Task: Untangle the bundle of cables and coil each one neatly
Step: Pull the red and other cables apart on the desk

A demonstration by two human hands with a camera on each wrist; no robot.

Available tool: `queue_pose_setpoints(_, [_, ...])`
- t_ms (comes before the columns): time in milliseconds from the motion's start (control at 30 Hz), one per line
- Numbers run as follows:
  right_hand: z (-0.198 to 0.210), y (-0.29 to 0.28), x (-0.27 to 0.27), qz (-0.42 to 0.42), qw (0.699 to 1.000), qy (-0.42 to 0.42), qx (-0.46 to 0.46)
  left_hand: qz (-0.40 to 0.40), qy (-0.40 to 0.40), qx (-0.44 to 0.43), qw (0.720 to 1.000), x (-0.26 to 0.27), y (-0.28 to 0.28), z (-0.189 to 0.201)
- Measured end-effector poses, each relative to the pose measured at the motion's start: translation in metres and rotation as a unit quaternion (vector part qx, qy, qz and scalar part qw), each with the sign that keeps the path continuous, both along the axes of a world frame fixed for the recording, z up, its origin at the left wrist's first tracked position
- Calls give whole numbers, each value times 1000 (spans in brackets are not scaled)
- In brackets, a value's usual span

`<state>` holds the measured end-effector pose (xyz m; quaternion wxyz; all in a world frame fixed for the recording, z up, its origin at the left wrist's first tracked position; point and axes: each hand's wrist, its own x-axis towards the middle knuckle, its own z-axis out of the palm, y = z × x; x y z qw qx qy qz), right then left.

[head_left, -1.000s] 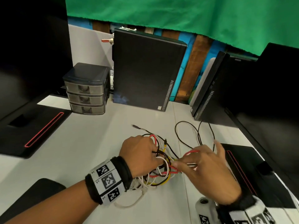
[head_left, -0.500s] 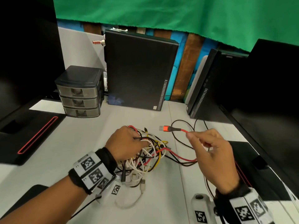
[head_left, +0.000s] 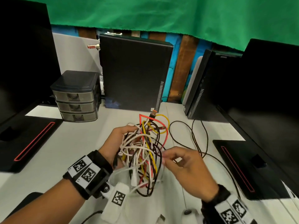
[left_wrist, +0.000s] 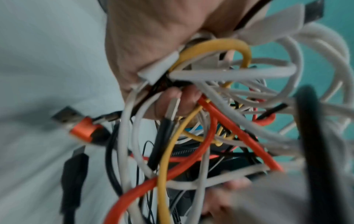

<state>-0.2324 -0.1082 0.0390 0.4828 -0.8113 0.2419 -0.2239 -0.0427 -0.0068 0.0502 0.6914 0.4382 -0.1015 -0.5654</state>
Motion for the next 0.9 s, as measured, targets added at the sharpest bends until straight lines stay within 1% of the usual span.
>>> queue_pose_setpoints(67, [-7,9,4,-14,999,-33,5,4,28,-10,1000,-5,0,-2])
queue_pose_setpoints(133, [-7,12,5,-76,992,-98,1,-2,37,-16,999,-7,-1,-2])
queue_pose_setpoints(200, [1,12,2,-130,977,-169,-18,-8,33,-19,999,-7,0,-2])
queue_pose_setpoints(267, [15,15,-4,-145,959,-233,-71,-12,25,-26,999,-8,0,2])
queue_pose_setpoints(333, [28,23,-11,-129,944,-270,-142,-11,-1,-31,999,-12,-1,2])
queue_pose_setpoints(367, [31,26,-12,-106,945,-257,-170,-7,-16,-30,999,-14,-2,0])
queue_pose_setpoints(400, [30,28,-11,-76,954,-219,-188,-4,-28,-29,999,-15,-3,-2])
queue_pose_setpoints(467, [18,29,-7,-27,973,-93,-210,-17,-35,-31,999,-18,-4,-3])
queue_pose_setpoints(500, [11,28,-5,-22,973,-35,-228,-28,-32,-31,999,-19,-3,-4])
queue_pose_setpoints(533, [5,27,-4,-28,967,8,-255,-39,-30,-32,998,-20,-2,-4])
queue_pose_setpoints(600, [-3,24,-2,-33,947,68,-313,-51,-24,-38,998,-21,-2,-4])
queue_pose_setpoints(700, [-4,21,1,-26,921,186,-340,-54,3,-29,998,-20,-4,-6])
queue_pose_setpoints(733, [-6,20,1,-33,915,203,-346,-54,18,-25,998,-21,-4,-7])
queue_pose_setpoints(833, [-14,11,2,-77,908,183,-368,-62,50,-10,997,-20,-7,-13])
queue_pose_setpoints(867, [-17,5,2,-98,907,165,-375,-72,39,0,997,-21,-7,-14])
queue_pose_setpoints(900, [-20,-3,1,-110,910,145,-371,-93,2,18,995,-20,-7,-15])
